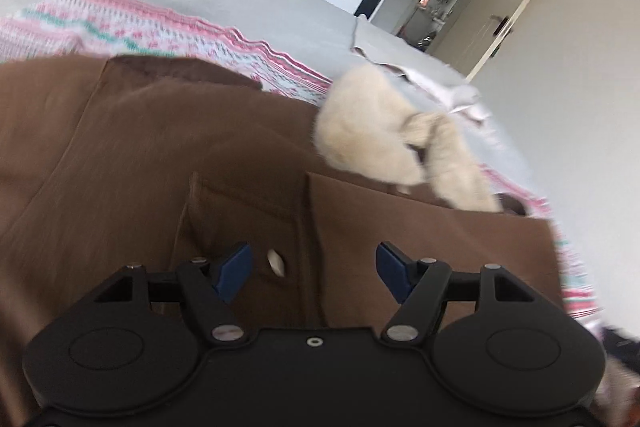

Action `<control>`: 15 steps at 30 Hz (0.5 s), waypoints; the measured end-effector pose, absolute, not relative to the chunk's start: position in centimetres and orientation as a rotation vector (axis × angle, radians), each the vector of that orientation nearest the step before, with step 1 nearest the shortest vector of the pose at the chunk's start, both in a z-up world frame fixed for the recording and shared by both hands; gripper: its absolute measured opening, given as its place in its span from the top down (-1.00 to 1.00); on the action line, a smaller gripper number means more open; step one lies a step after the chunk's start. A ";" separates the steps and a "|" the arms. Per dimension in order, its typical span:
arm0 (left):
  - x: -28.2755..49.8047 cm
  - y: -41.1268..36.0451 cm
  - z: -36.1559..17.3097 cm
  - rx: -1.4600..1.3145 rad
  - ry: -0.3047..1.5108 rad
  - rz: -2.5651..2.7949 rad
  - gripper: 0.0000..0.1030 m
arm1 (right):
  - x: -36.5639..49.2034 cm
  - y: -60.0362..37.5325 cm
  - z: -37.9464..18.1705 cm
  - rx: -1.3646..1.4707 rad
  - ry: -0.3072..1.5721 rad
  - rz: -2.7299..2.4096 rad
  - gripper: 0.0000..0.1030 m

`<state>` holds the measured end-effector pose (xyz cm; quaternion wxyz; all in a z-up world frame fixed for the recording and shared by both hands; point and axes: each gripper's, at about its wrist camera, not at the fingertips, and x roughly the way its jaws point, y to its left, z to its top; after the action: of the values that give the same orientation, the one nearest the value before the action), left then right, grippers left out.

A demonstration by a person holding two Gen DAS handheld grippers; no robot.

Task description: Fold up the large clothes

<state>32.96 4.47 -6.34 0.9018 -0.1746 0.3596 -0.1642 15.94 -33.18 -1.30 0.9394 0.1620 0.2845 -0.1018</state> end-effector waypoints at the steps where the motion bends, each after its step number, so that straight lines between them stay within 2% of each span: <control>1: 33.4 4.1 -6.6 -0.340 0.727 -0.342 -0.30 | 15.6 -34.3 -1.4 0.350 0.558 -0.231 -0.34; 4: 34.9 3.3 -7.2 -0.319 0.694 -0.363 -0.28 | 15.3 -36.8 -2.1 0.445 0.526 -0.197 -0.34; 5: 35.3 2.9 -7.1 -0.300 0.687 -0.373 0.06 | 15.5 -37.2 -2.4 0.458 0.526 -0.190 -0.34; 6: 35.6 2.2 -7.1 -0.266 0.687 -0.386 0.49 | 15.7 -37.3 -2.7 0.456 0.526 -0.194 -0.34; 8: 35.5 0.8 -6.7 -0.169 0.660 -0.368 0.78 | 16.2 -36.9 -3.4 0.438 0.538 -0.200 -0.32; 12: 33.7 -0.7 -5.6 -0.078 0.493 -0.322 0.78 | 17.0 -35.8 -3.5 0.391 0.522 -0.201 -0.31; 15: 34.2 -3.6 -7.2 0.209 0.524 -0.186 0.67 | 17.4 -35.1 -3.4 0.368 0.510 -0.201 -0.31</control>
<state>34.23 -3.64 -7.17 0.9563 0.1031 0.2580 -0.0914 17.42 -35.07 -3.45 0.9459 0.1806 0.2506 -0.0988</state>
